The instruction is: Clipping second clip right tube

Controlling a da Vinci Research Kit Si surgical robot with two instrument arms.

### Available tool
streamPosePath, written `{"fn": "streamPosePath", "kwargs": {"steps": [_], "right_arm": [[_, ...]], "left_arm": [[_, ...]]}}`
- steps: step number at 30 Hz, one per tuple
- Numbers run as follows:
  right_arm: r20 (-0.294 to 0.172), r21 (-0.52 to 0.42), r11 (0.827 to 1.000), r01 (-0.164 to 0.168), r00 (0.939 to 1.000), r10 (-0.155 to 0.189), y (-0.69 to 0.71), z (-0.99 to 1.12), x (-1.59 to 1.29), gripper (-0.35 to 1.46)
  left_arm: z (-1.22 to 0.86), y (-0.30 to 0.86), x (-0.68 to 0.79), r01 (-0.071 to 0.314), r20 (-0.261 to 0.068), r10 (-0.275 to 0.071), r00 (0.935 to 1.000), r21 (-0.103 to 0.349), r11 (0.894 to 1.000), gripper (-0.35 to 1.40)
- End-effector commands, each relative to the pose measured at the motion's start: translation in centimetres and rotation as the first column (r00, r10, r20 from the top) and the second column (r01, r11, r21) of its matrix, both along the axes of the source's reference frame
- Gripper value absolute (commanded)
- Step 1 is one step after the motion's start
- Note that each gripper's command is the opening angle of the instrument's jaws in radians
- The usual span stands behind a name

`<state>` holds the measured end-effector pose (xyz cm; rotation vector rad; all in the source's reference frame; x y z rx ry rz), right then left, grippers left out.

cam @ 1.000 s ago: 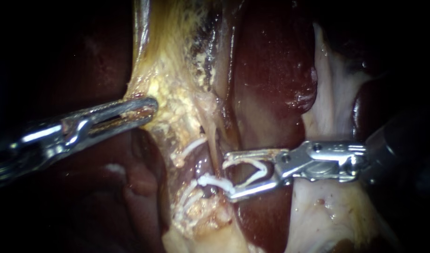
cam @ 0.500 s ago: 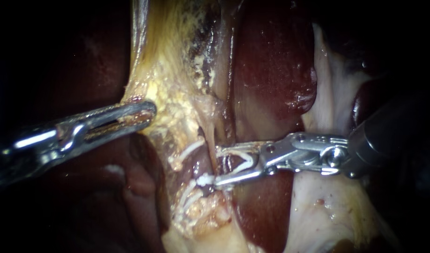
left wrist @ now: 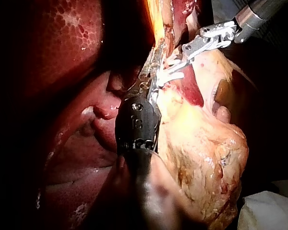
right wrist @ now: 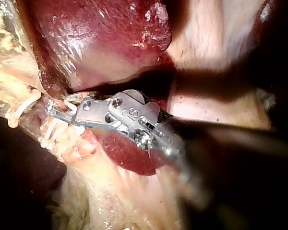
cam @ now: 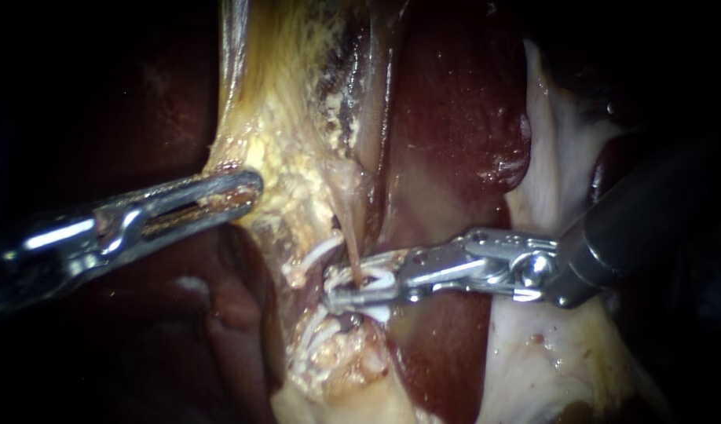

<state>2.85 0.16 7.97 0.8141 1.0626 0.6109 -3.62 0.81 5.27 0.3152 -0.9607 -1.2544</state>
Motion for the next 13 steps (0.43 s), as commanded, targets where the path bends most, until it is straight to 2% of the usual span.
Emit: {"fn": "streamPosePath", "kwargs": {"steps": [1, 13], "right_arm": [[0.0, 0.001, 1.0, 0.003, 1.0, -0.003, 0.0, 0.0, 0.01, -0.35], [0.003, 0.004, 1.0, 0.005, 1.0, -0.005, -0.04, -0.01, 0.01, -0.35]], "left_arm": [[0.0, 0.0, 0.0, 0.0, 0.0, 0.0, 1.0, 0.0, 1.0, -0.35], [-0.01, -0.01, -0.01, 0.0, 0.0, 0.0, 1.0, 0.0, 1.0, -0.35]]}}
